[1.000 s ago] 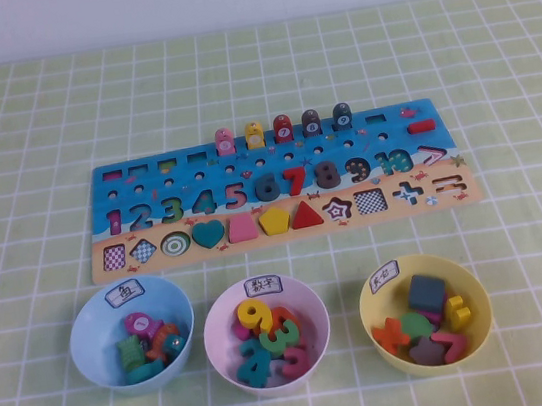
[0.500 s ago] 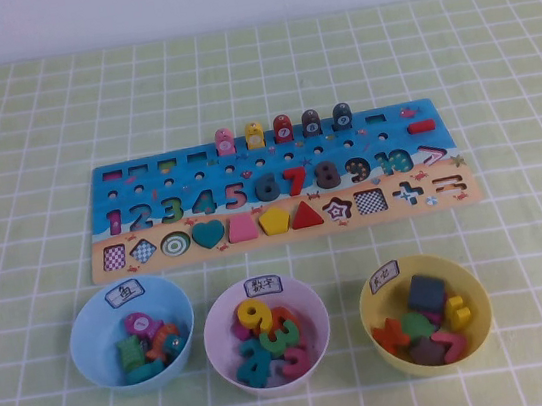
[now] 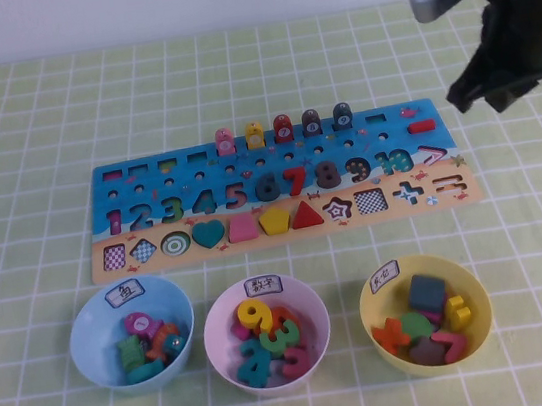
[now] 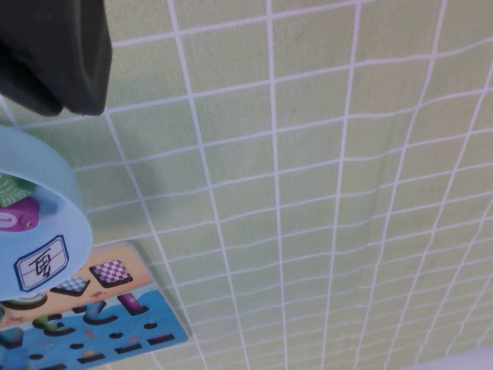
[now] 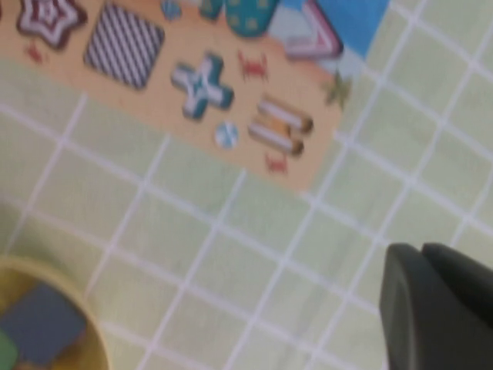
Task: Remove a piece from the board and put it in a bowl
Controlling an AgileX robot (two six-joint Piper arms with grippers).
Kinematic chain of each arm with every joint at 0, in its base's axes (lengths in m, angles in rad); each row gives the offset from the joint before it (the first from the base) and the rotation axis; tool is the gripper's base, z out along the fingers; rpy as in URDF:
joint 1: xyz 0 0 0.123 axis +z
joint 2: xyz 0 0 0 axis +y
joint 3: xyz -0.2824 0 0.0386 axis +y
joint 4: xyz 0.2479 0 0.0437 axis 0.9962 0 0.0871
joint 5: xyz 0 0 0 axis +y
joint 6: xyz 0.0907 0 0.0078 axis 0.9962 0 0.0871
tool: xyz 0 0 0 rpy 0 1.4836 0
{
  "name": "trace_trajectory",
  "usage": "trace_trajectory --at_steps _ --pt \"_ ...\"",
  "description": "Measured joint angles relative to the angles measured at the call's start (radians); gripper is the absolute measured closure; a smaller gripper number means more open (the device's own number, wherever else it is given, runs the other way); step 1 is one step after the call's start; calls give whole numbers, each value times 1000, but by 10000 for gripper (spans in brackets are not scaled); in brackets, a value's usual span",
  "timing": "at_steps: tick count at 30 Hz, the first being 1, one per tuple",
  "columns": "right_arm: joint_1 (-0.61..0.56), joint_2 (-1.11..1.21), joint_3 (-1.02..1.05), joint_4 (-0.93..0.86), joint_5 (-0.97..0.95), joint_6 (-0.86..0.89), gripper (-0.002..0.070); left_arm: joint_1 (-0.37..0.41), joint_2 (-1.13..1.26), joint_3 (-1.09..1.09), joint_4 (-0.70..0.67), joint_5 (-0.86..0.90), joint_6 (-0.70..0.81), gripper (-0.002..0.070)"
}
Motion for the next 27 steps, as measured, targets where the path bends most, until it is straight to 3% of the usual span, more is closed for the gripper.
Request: trace_trajectory --at_steps 14,17,22,27 --pt "23 336 -456 68 6 -30 675 0 0 0 0 0 0 679" --pt "23 391 -534 84 8 -33 586 0 0 0 0 0 0 679" --pt "23 446 -590 168 2 -29 347 0 0 0 0 0 0 679" --pt "24 490 -597 207 -110 21 293 0 0 0 0 0 0 679"
